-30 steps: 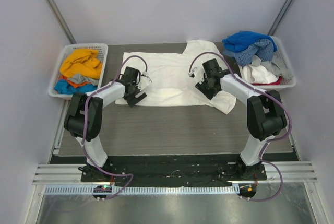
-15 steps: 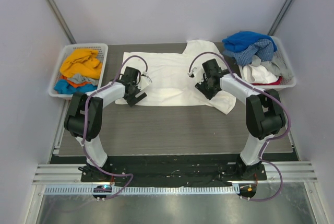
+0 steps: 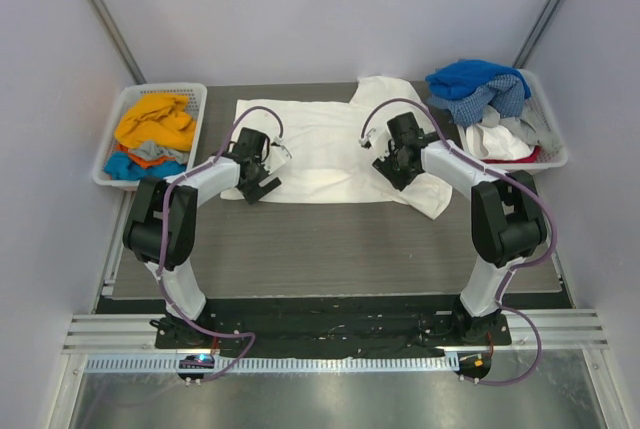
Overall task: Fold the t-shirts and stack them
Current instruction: Fold the flattened tshirt in 1/3 of the way
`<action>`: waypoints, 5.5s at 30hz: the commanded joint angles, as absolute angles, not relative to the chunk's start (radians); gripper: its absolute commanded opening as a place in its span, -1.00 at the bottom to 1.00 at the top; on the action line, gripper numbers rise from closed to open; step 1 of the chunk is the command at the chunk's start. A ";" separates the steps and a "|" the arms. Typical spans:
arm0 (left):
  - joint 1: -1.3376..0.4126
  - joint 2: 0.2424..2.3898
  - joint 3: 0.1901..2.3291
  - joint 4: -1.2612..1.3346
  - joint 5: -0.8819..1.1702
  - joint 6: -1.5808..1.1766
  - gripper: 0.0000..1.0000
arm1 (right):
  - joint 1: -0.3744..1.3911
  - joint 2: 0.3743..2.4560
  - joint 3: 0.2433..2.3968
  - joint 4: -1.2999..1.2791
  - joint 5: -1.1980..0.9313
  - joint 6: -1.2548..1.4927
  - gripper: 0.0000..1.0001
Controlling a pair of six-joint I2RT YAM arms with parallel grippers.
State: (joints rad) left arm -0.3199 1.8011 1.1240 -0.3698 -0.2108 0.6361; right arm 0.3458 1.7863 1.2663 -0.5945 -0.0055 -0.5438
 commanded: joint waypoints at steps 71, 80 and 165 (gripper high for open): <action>-0.321 1.847 1.115 -0.308 -0.255 0.635 0.99 | 0.253 2.095 1.815 -0.537 0.408 -0.661 -0.98; -0.321 1.847 1.114 -0.305 -0.262 0.634 0.99 | 0.241 2.148 1.839 -0.526 0.428 -0.658 -0.98; -0.321 1.786 0.977 -0.189 -0.327 0.686 0.99 | 0.238 1.664 0.914 -0.468 0.250 -0.715 0.39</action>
